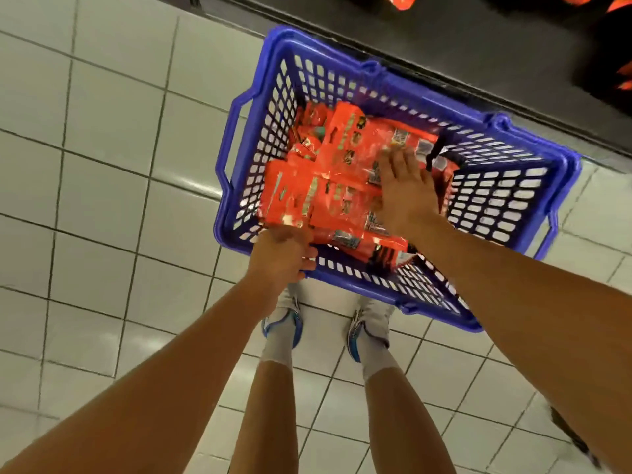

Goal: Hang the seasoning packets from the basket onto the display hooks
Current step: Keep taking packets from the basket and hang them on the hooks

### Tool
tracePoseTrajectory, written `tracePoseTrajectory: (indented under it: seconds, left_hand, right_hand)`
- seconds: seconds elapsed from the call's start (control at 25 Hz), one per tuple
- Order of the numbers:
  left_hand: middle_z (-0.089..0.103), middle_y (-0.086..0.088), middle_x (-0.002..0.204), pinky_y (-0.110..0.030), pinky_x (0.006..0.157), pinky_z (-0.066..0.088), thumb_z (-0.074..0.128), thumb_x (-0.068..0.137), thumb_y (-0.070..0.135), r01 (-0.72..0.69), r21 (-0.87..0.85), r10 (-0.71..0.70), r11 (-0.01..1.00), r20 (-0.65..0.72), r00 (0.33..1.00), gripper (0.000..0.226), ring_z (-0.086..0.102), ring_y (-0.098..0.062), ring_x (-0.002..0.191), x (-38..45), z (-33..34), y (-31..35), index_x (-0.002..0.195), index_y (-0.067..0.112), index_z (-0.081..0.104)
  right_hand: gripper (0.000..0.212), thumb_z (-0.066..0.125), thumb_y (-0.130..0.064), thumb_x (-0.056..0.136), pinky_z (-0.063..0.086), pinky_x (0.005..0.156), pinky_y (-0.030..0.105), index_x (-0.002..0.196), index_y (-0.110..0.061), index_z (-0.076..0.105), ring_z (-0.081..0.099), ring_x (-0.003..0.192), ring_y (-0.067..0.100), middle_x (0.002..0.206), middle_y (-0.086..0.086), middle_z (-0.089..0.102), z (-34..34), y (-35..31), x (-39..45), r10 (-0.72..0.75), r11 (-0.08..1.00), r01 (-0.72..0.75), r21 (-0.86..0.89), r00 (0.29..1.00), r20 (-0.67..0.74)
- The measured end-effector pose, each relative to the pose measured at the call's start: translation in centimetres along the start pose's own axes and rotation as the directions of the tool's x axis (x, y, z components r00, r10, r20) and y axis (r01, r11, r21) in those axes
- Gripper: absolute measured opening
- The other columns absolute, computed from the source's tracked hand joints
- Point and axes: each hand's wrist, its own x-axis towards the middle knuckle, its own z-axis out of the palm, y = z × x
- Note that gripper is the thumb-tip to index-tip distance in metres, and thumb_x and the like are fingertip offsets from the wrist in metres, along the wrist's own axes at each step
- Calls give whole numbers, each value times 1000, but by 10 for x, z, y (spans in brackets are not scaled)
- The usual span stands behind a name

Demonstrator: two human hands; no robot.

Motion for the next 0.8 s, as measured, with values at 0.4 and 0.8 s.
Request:
tracePoseTrajectory:
  seconds: [0.4,0.8]
  left_hand:
    - [75,5,108,-37,86,53,72,85,15,-52,-223,80,973,117,990,39,68,-20,104,-1,-6,33,120,30,64]
    - [76,-8,109,-52,88,58,71,84,0,-190,-281,184,941,-48,982,37,74,-34,97,16,-39,20,117,18,67]
  right_hand:
    - [22,58,-7,99,49,90,40,87,-16,75,64,89,13,86,3,74,-74,-25,-68,-169,324,-213,922,945,278]
    - [108,63,-57,88,16,123,55,159,-14,-5,-4,155,39,168,18,-7,9,-14,-26,50,997,-61,55,982,182]
